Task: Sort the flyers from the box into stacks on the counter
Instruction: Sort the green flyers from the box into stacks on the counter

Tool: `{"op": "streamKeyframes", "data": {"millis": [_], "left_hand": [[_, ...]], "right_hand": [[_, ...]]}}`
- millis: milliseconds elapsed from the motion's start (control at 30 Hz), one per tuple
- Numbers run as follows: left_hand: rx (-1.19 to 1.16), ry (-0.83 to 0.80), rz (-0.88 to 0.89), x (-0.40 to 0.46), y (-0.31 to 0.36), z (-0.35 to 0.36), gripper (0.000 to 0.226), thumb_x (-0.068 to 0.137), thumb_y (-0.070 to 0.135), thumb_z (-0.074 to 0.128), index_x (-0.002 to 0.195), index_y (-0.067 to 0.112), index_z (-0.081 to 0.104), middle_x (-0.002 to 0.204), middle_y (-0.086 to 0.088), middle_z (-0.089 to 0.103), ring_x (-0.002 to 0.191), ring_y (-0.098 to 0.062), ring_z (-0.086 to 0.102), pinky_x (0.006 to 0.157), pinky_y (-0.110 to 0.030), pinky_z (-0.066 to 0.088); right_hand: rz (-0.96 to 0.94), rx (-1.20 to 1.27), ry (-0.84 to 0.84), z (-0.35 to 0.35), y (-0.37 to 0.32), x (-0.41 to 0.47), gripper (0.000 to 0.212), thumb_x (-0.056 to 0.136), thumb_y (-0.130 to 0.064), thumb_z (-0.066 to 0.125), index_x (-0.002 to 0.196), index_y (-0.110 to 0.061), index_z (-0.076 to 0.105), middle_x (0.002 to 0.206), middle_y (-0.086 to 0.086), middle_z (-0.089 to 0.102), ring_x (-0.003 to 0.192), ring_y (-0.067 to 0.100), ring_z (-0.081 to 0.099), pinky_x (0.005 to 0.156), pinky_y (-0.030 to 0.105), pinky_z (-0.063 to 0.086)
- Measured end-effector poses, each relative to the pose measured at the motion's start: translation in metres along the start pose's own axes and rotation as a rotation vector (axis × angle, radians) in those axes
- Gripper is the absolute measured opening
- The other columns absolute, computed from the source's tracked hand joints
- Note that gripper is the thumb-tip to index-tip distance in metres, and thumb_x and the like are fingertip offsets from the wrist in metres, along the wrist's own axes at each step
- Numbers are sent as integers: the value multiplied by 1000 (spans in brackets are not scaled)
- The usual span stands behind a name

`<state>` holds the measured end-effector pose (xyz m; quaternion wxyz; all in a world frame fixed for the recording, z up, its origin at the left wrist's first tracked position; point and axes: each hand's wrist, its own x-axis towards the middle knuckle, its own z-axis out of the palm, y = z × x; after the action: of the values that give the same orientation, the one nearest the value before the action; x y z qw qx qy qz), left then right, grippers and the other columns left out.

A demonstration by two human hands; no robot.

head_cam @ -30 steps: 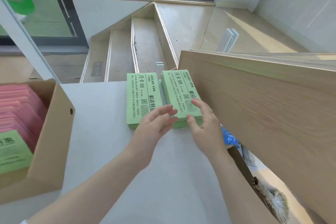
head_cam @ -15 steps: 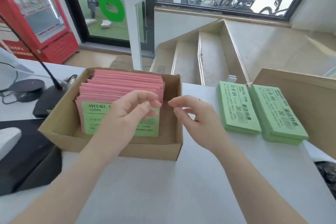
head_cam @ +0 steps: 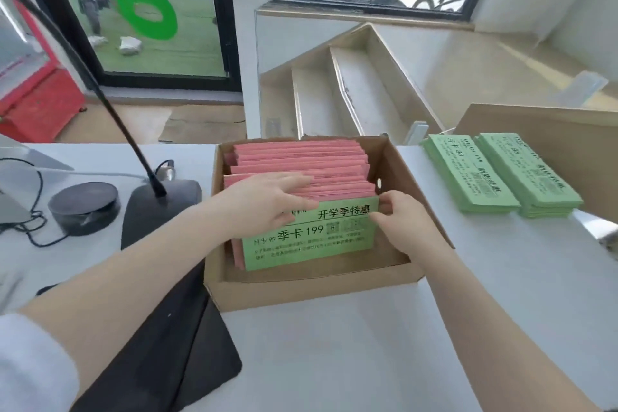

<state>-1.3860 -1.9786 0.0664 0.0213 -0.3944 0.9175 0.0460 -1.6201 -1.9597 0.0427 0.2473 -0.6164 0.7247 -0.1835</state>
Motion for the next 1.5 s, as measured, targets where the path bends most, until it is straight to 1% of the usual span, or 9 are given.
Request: {"op": "streamKeyframes", "data": {"millis": [433, 733, 933, 1100, 1233, 1267, 1333, 1400, 1500], "left_hand": [[-149, 30, -27, 3, -15, 23, 53, 95, 47, 37, 144, 37, 22, 156, 12, 3, 144, -8, 4, 110, -21, -4], [-84, 31, -24, 5, -15, 28, 60, 94, 41, 45, 146, 35, 17, 156, 8, 0, 144, -11, 2, 117, -29, 1], [-49, 43, -37, 5, -14, 27, 61, 94, 40, 45, 146, 34, 13, 157, 6, -3, 144, -12, 1, 118, -29, 1], [-53, 58, -33, 5, -14, 30, 65, 92, 43, 47, 146, 34, 14, 157, 7, -2, 144, -12, 1, 116, -28, 0], [-64, 143, -20, 3, -13, 26, 63, 86, 50, 52, 142, 30, 32, 157, 1, 9, 144, -16, 5, 118, -37, 5], [-93, 228, 7, 0, -12, 24, 55, 83, 50, 54, 131, 26, 48, 152, -4, 27, 142, -20, 19, 116, -44, 19], [-204, 458, 23, -9, -8, 17, 33, 80, 46, 56, 92, 17, 66, 109, -4, 64, 105, -18, 59, 85, -42, 53], [-437, 662, -91, -23, -2, 10, 23, 78, 39, 64, 71, 18, 60, 72, 10, 61, 71, -6, 60, 60, -21, 52], [-1049, 726, -313, -40, 19, -1, 14, 76, 16, 72, 76, 23, 61, 78, 7, 71, 75, -5, 68, 64, -21, 55]], "right_hand": [[-7, 42, -193, -6, -9, -16, 4, 79, -19, 68, 82, -17, 67, 86, 1, 68, 72, 19, 59, 66, 31, 46], [29, 39, -15, -5, -8, -21, 11, 76, -20, 71, 73, -18, 61, 79, -6, 62, 66, 9, 54, 50, 21, 37], [-10, -18, 24, 0, -7, -27, 18, 76, -23, 71, 69, -27, 54, 76, -9, 61, 71, 15, 59, 60, 30, 46], [-126, 127, -49, 2, -8, -25, 32, 78, -14, 69, 95, -31, 49, 86, -10, 63, 81, 5, 58, 68, 22, 46], [-231, 17, -6, 0, -10, -25, 22, 81, -8, 63, 74, -28, 62, 78, -10, 65, 75, 8, 58, 67, 17, 46], [-247, 87, 63, -3, -9, -27, 19, 81, -7, 65, 72, -24, 62, 75, -10, 64, 71, 7, 58, 64, 12, 44], [-257, 312, 187, -12, -6, -32, 16, 78, -4, 68, 71, -17, 62, 71, -8, 65, 69, 9, 57, 64, 13, 44], [-254, 554, 268, -25, -4, -42, 22, 77, 0, 68, 68, -19, 62, 67, -11, 64, 68, 7, 57, 63, 16, 45], [-270, 826, 284, -39, -4, -57, 35, 77, 5, 67, 60, -25, 63, 63, -10, 65, 64, 8, 60, 57, 18, 48]]}}
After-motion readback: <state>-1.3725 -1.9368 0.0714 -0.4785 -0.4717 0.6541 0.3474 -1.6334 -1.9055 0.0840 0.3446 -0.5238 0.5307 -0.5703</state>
